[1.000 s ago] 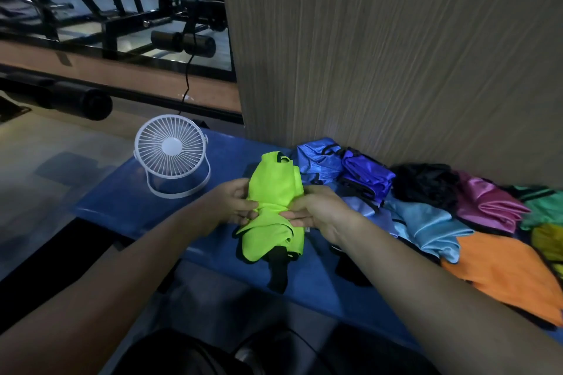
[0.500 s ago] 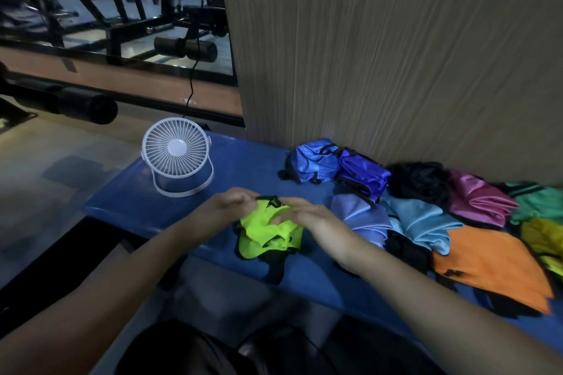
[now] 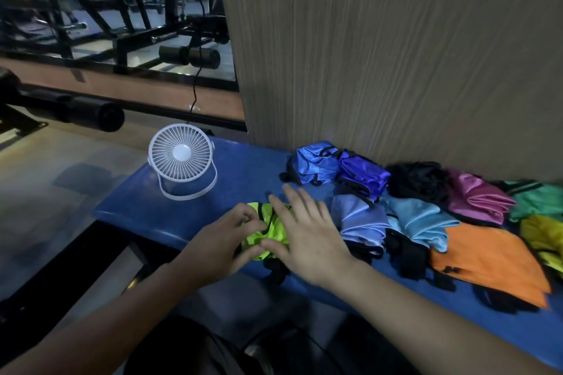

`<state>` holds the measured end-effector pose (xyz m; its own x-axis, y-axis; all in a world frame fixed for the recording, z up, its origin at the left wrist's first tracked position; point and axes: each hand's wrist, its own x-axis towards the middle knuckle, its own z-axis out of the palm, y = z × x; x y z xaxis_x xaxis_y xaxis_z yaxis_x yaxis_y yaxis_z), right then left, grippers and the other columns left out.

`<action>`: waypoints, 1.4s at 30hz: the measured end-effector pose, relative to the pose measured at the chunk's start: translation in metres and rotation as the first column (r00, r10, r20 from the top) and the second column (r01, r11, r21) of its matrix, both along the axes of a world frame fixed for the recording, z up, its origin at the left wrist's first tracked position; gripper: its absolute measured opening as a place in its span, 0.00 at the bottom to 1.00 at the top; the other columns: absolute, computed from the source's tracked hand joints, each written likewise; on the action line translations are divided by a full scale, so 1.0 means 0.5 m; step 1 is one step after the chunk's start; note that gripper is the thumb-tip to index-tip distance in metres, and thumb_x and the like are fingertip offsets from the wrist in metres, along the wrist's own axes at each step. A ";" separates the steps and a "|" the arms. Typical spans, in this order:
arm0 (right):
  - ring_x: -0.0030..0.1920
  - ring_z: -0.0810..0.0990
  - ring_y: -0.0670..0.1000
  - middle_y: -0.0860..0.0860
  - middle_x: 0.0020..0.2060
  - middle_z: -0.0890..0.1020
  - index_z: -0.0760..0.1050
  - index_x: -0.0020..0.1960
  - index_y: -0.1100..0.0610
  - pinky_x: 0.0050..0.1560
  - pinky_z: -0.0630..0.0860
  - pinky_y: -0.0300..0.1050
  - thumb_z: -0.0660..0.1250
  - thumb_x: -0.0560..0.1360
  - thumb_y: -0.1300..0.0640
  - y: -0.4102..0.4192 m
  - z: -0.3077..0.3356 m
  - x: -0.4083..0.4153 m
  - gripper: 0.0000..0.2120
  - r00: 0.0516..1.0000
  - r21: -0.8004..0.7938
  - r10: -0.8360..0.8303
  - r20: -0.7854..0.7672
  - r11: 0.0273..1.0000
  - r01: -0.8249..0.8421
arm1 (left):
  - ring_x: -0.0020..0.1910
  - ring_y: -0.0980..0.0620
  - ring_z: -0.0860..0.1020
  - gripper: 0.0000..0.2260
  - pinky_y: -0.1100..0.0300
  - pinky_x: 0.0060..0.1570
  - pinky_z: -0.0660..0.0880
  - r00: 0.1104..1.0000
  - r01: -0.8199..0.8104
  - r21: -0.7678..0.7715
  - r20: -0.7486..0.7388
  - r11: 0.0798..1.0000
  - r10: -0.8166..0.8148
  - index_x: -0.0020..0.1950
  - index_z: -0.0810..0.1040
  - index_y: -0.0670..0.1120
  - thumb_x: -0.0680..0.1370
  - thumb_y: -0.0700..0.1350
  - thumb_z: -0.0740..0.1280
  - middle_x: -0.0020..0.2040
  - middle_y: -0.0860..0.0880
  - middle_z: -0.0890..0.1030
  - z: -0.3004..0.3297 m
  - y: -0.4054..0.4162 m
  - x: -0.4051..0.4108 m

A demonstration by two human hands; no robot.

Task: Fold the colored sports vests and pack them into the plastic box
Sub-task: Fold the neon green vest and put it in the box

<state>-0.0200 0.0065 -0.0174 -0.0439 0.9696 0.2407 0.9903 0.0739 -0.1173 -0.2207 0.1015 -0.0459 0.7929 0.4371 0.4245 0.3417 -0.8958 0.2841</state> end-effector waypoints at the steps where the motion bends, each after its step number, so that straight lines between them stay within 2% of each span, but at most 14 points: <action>1: 0.78 0.59 0.63 0.57 0.79 0.60 0.59 0.79 0.54 0.73 0.61 0.66 0.47 0.76 0.30 0.005 -0.009 -0.002 0.40 0.999 -0.066 0.037 0.011 0.997 -0.036 | 0.57 0.56 0.77 0.15 0.60 0.44 0.78 1.000 -0.010 0.008 0.002 1.000 0.010 0.62 0.77 0.51 0.79 0.57 0.68 0.60 0.53 0.73 -0.003 -0.004 -0.003; 4: 0.79 0.53 0.64 0.58 0.80 0.54 0.53 0.81 0.56 0.75 0.59 0.66 0.43 0.74 0.29 0.009 -0.032 -0.001 0.45 0.995 -0.184 0.086 0.051 0.980 -0.075 | 0.57 0.55 0.77 0.16 0.63 0.38 0.76 0.998 -0.064 0.071 -0.007 0.995 0.064 0.63 0.75 0.54 0.77 0.57 0.66 0.62 0.52 0.73 -0.014 -0.011 -0.001; 8: 0.80 0.40 0.60 0.54 0.81 0.41 0.40 0.82 0.53 0.79 0.49 0.60 0.43 0.73 0.30 0.006 -0.052 0.007 0.45 0.997 -0.277 0.074 -0.025 0.958 -0.078 | 0.51 0.55 0.78 0.13 0.64 0.32 0.71 0.986 -0.158 0.047 -0.043 0.986 0.160 0.59 0.74 0.57 0.76 0.55 0.70 0.63 0.53 0.71 -0.029 -0.016 0.017; 11: 0.80 0.41 0.62 0.56 0.81 0.42 0.41 0.82 0.54 0.79 0.50 0.61 0.37 0.70 0.29 0.009 -0.070 0.002 0.47 0.997 -0.250 0.057 -0.043 0.966 -0.066 | 0.49 0.55 0.77 0.13 0.59 0.30 0.73 0.977 -0.189 0.044 -0.088 0.981 0.193 0.56 0.74 0.57 0.75 0.53 0.73 0.62 0.54 0.71 -0.035 -0.012 0.024; 16: 0.80 0.39 0.63 0.56 0.81 0.41 0.40 0.82 0.54 0.79 0.46 0.62 0.37 0.70 0.30 0.010 -0.085 -0.003 0.46 0.996 -0.256 0.036 -0.077 0.965 -0.055 | 0.46 0.57 0.75 0.09 0.65 0.34 0.69 0.973 -0.187 0.123 -0.111 0.975 0.201 0.53 0.75 0.55 0.75 0.53 0.70 0.61 0.53 0.72 -0.041 -0.019 0.023; 18: 0.80 0.37 0.61 0.55 0.81 0.40 0.40 0.82 0.53 0.79 0.44 0.60 0.40 0.72 0.30 0.009 -0.079 -0.001 0.45 0.993 -0.272 0.027 -0.115 0.961 -0.057 | 0.47 0.56 0.76 0.09 0.65 0.37 0.70 0.974 -0.194 0.076 -0.101 0.978 0.201 0.54 0.75 0.55 0.76 0.53 0.70 0.62 0.54 0.71 -0.043 -0.021 0.022; 21: 0.80 0.37 0.57 0.50 0.81 0.39 0.41 0.82 0.49 0.79 0.44 0.58 0.55 0.77 0.32 0.006 -0.066 0.004 0.42 0.975 -0.294 0.008 -0.222 0.953 -0.075 | 0.52 0.57 0.77 0.12 0.64 0.40 0.73 0.981 -0.187 -0.053 -0.066 0.981 0.184 0.59 0.75 0.56 0.77 0.57 0.66 0.64 0.55 0.71 -0.036 -0.028 0.013; 24: 0.80 0.37 0.55 0.49 0.81 0.39 0.45 0.82 0.46 0.80 0.45 0.55 0.65 0.76 0.36 0.001 -0.047 0.008 0.44 0.942 -0.291 -0.008 -0.337 0.952 -0.096 | 0.55 0.62 0.76 0.15 0.68 0.50 0.73 0.981 -0.190 -0.139 0.019 0.972 0.194 0.60 0.80 0.56 0.78 0.60 0.63 0.63 0.58 0.73 -0.015 -0.038 0.002; 27: 0.81 0.41 0.54 0.49 0.81 0.42 0.51 0.81 0.43 0.80 0.44 0.50 0.66 0.76 0.36 -0.013 -0.025 0.009 0.41 0.898 -0.250 -0.025 -0.439 0.964 -0.095 | 0.54 0.61 0.77 0.14 0.71 0.53 0.70 0.959 -0.253 -0.121 0.097 0.960 0.265 0.55 0.83 0.57 0.79 0.60 0.62 0.58 0.59 0.76 0.009 -0.040 -0.001; 30: 0.80 0.52 0.52 0.50 0.80 0.53 0.61 0.78 0.43 0.78 0.51 0.46 0.61 0.79 0.36 -0.021 -0.006 0.008 0.30 0.803 -0.168 -0.110 -0.585 0.986 0.013 | 0.51 0.57 0.79 0.12 0.59 0.49 0.76 0.926 -0.336 -0.070 0.157 0.939 0.343 0.48 0.84 0.57 0.78 0.60 0.63 0.53 0.60 0.77 0.034 -0.033 0.005; 34: 0.73 0.64 0.57 0.53 0.71 0.67 0.65 0.76 0.49 0.74 0.60 0.49 0.57 0.81 0.39 -0.015 0.002 0.014 0.27 0.733 -0.162 -0.258 -0.629 0.966 0.201 | 0.48 0.57 0.79 0.06 0.54 0.48 0.77 0.828 -0.491 -0.256 0.162 0.833 0.537 0.45 0.79 0.56 0.75 0.57 0.71 0.50 0.58 0.76 0.044 -0.006 0.027; 37: 0.71 0.65 0.60 0.57 0.68 0.68 0.60 0.79 0.49 0.73 0.61 0.50 0.62 0.79 0.38 -0.007 0.004 0.019 0.32 0.749 -0.281 -0.333 -0.573 0.938 0.202 | 0.54 0.48 0.79 0.19 0.54 0.53 0.74 0.745 -0.506 -0.616 0.041 0.604 0.666 0.53 0.77 0.52 0.69 0.55 0.79 0.56 0.49 0.77 0.038 0.022 0.042; 39: 0.71 0.64 0.61 0.58 0.68 0.67 0.57 0.80 0.48 0.74 0.60 0.49 0.66 0.77 0.38 -0.004 0.000 0.020 0.36 0.771 -0.334 -0.339 -0.539 0.927 0.174 | 0.59 0.46 0.78 0.33 0.57 0.54 0.71 0.788 -0.500 -0.729 -0.161 0.466 0.594 0.66 0.72 0.49 0.66 0.58 0.79 0.59 0.44 0.78 0.035 0.024 0.049; 42: 0.70 0.64 0.62 0.58 0.66 0.67 0.55 0.80 0.46 0.72 0.60 0.47 0.70 0.74 0.38 -0.003 -0.002 0.021 0.41 0.790 -0.374 -0.341 -0.510 0.915 0.153 | 0.56 0.51 0.79 0.37 0.60 0.53 0.70 0.855 -0.500 -0.647 -0.263 0.576 0.446 0.74 0.67 0.48 0.70 0.53 0.79 0.58 0.49 0.81 0.026 0.012 0.054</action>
